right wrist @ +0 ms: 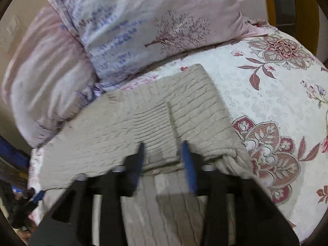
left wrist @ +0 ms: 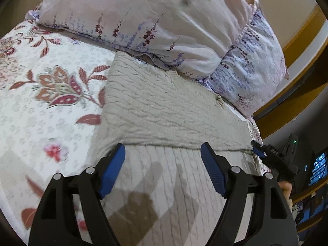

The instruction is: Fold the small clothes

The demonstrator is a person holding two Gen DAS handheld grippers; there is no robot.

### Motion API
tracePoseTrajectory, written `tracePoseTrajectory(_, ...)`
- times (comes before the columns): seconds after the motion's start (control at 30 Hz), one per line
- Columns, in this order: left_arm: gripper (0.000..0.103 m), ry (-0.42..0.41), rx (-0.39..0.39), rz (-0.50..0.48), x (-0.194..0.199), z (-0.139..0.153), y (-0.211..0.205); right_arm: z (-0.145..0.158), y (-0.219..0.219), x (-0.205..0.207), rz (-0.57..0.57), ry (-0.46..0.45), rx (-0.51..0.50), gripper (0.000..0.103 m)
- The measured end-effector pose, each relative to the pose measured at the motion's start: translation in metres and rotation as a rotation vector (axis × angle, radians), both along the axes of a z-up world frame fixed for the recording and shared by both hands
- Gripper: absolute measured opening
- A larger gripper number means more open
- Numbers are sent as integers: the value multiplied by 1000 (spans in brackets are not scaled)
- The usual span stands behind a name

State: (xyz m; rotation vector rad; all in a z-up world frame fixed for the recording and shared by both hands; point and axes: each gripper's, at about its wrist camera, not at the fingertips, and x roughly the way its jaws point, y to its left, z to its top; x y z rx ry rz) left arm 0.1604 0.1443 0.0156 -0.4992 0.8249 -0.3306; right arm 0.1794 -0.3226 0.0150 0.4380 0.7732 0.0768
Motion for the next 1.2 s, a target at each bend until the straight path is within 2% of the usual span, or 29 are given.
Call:
tracePoseTrajectory(0.1, 76, -19, 10, 1, -20, 3, 11, 6, -16, -26, 38, -35, 24, 58)
tracePoseTrajectory(0.27, 75, -10, 14, 4, -52, -3, 29, -1, -52, -63, 65, -11, 81, 58)
tracePoseTrajectory(0.37, 74, 12, -28, 4, -72, -13, 37, -12, -70, -88, 74, 30, 99, 58)
tracePoseTrajectory(0.47, 65, 36, -100, 10, -89, -26, 43, -23, -81, -114, 83, 60, 101, 58)
tracePoseTrajectory(0.53, 61, 34, -140, 16, -102, -30, 46, -32, -85, -126, 90, 83, 124, 53)
tracePoseTrajectory(0.63, 53, 38, -203, -1, -118, -34, 42, -47, -90, -141, 127, 109, 218, 41)
tracePoseTrajectory(0.83, 44, 45, -242, -65, -147, -38, 22, -60, -73, -172, 267, 128, 331, 28)
tracePoseTrajectory(0.97, 44, 78, -284, -103, -163, -44, 14, -60, -65, -190, 316, 129, 342, 24)
tracePoseTrajectory(1.2, 41, 125, -266, -213, -180, -46, -2, -57, -49, -206, 369, 145, 295, 18)
